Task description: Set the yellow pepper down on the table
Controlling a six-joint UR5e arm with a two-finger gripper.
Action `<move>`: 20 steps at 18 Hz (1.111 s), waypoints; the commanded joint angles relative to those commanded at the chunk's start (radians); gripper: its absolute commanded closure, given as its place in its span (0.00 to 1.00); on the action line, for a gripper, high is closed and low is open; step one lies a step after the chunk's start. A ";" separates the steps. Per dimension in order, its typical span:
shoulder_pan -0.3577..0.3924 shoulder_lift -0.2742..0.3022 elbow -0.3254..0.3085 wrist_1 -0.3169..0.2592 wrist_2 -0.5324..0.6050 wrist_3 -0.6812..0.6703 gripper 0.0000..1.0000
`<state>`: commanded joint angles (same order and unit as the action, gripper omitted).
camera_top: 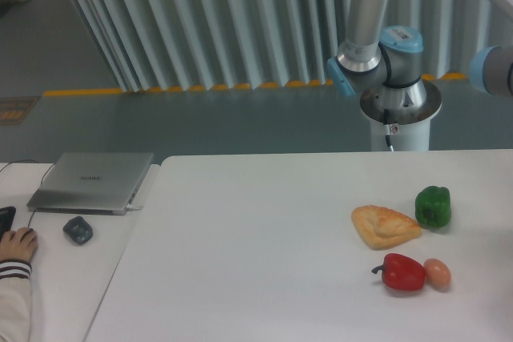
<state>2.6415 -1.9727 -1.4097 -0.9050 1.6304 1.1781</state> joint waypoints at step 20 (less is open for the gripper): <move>0.038 -0.146 0.061 0.086 0.014 0.000 0.00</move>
<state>2.6799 -2.1184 -1.3484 -0.8192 1.6444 1.1781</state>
